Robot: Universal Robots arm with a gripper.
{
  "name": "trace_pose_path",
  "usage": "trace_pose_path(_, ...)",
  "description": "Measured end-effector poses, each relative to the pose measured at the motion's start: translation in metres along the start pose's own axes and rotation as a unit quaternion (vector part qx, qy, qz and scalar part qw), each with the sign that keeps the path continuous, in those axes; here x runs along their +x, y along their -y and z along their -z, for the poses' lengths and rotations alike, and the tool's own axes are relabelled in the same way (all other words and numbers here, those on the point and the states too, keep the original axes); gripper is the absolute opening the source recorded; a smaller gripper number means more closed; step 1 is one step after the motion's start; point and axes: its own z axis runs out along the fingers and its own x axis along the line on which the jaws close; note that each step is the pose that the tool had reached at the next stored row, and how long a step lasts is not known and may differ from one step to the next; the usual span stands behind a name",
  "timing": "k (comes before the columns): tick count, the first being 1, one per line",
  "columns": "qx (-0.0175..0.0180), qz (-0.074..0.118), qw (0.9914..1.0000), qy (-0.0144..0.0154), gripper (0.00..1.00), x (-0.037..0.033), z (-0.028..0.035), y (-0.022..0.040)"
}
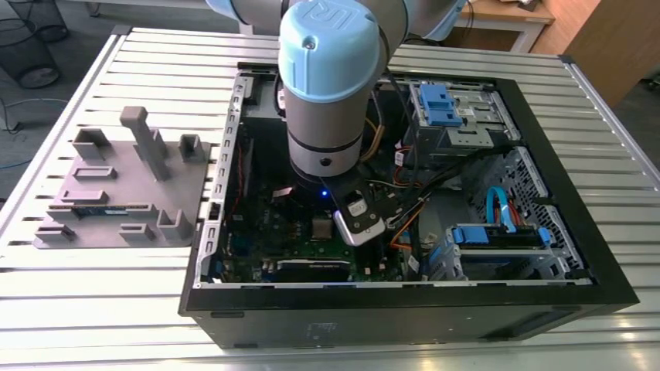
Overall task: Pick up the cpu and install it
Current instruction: 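Place the cpu into insertion slot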
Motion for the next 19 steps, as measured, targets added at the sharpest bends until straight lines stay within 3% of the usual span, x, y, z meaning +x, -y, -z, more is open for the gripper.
trace_pose_path(19, 0.0, 0.009, 0.99996, -0.0005, 0.38, 0.0, 0.0018, 0.0001)
